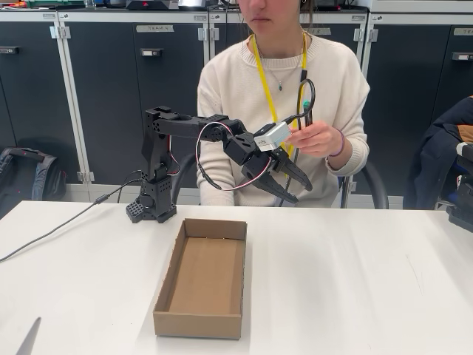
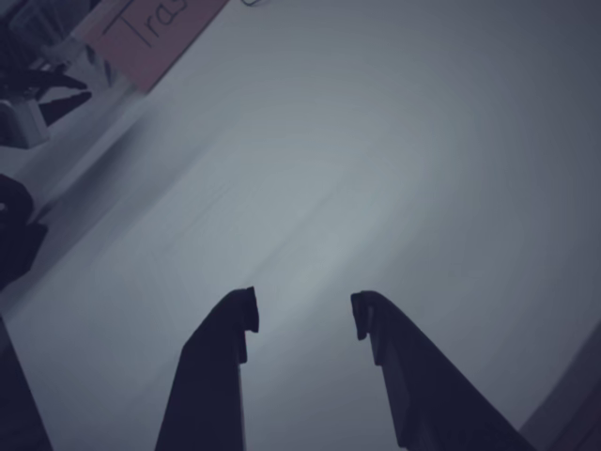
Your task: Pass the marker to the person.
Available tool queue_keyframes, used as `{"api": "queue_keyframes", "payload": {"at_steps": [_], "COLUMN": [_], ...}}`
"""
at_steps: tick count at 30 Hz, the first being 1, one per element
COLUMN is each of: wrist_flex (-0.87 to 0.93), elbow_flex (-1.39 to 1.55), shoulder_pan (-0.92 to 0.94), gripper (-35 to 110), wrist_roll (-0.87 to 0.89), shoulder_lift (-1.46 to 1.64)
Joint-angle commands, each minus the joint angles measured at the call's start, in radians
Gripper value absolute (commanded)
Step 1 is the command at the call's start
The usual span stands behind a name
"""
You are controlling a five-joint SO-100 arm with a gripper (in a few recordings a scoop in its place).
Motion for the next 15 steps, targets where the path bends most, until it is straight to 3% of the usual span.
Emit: {"api": "queue_keyframes", "payload": {"at_steps": [1,15], "wrist_flex": [-0.014,-0.02], "elbow_flex": [-0.002,0.018], "shoulder_pan": [0.015,0.021], "gripper": [22,22], "wrist_roll": [0.0,0.002], "shoulder_lift": [0.092,0.1]}}
